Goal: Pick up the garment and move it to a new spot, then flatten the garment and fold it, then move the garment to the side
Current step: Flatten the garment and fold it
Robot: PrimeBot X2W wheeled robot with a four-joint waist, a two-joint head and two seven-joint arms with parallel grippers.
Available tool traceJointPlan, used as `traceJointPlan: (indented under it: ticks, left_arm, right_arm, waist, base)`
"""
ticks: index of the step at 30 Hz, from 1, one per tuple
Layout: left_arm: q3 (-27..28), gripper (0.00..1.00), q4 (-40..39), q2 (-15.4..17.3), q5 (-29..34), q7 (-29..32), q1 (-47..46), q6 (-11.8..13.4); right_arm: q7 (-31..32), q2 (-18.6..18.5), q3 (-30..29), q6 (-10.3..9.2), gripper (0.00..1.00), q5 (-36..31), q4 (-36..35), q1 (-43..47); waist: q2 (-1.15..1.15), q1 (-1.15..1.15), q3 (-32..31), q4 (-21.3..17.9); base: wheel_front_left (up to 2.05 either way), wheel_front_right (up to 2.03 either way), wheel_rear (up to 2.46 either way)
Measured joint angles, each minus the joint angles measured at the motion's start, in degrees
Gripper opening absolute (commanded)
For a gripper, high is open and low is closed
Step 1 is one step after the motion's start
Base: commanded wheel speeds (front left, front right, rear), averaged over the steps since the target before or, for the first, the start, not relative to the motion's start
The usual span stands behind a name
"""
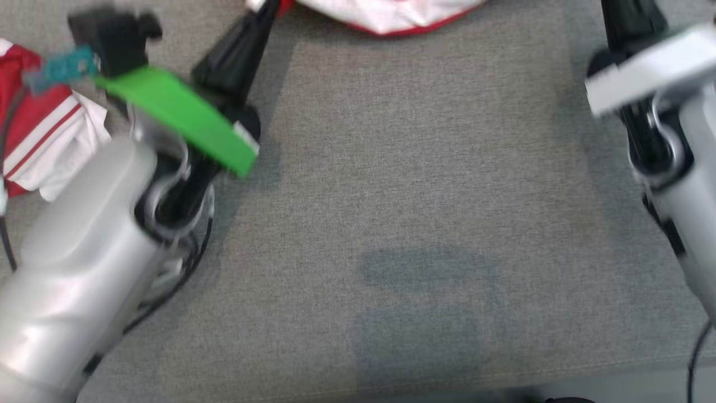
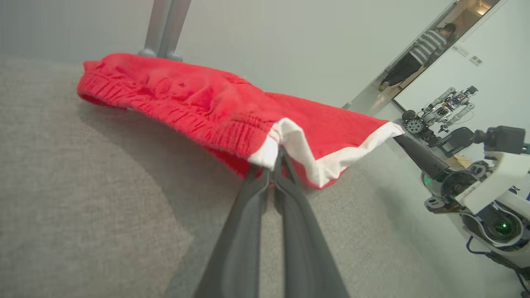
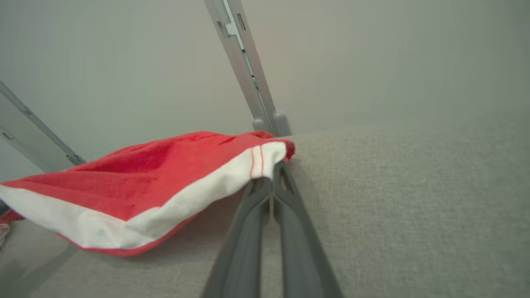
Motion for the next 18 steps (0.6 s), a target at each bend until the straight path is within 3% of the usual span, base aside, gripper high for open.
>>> traceJointPlan:
  ticks: [8, 13, 18]
  left_arm:
    - [-6.47, 0.0, -12.74, 11.33, -2.58, -3.43, 19.12, 0.26]
    - [-7.48, 0.0, -19.97, 15.01, -3.48, -6.32, 32.81, 6.38]
    - [-3.93, 0.0, -28.98, 15.72, -8.71, -7.99, 48.59, 13.02]
  right_arm:
    - [3.22, -10.0, 2.13, -0.01, 0.0, 6.93, -13.21, 22.85]
    - [5.76, -13.63, -0.64, -0.01, 0.0, 8.7, -20.78, 36.61]
    - [8.51, -16.06, -8.17, 0.05, 0.0, 9.81, -30.34, 53.78]
  waist:
    - [0.0, -0.01, -6.34, -1.27]
    - [0.0, -0.01, -11.33, -2.14]
    - [0.0, -0.01, -16.02, -2.77]
  base:
    - [0.0, 0.0, 0.0]
    - [0.0, 0.0, 0.0]
    - [0.0, 0.0, 0.0]
